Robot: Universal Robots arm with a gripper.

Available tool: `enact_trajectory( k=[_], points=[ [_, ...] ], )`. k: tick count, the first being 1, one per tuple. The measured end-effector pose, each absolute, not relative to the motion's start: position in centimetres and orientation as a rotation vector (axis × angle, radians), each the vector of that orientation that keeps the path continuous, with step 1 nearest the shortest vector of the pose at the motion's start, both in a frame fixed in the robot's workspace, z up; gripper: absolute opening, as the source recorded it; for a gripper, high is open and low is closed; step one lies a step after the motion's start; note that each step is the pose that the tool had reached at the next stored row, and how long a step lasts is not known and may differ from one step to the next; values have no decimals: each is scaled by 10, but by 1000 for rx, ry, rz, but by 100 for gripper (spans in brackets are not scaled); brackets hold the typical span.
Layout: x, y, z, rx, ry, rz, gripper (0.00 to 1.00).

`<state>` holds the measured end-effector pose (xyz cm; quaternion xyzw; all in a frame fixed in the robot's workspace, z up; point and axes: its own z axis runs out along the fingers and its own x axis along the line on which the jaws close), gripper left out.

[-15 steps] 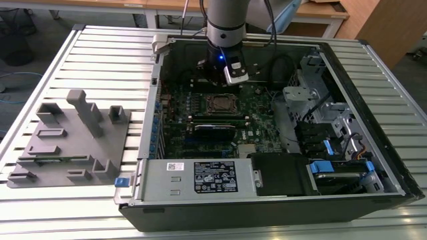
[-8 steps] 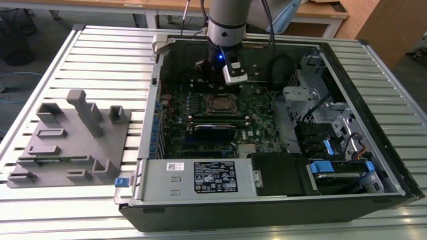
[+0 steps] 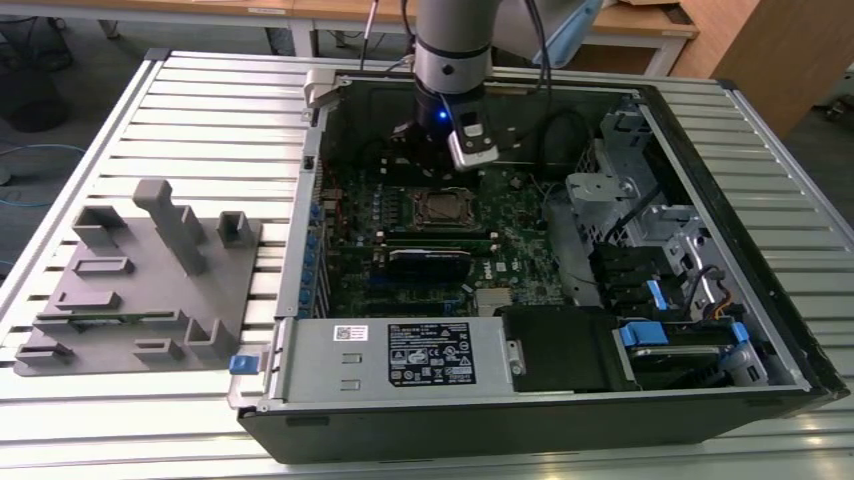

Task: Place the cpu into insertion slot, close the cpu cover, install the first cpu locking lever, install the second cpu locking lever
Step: 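Install the first cpu locking lever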

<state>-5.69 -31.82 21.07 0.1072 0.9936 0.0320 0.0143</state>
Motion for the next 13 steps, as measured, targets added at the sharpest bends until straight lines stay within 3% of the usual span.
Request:
enact_trajectory(
  k=[13],
  points=[
    [-57,-327,211,273,3087,44,11]
  ],
)
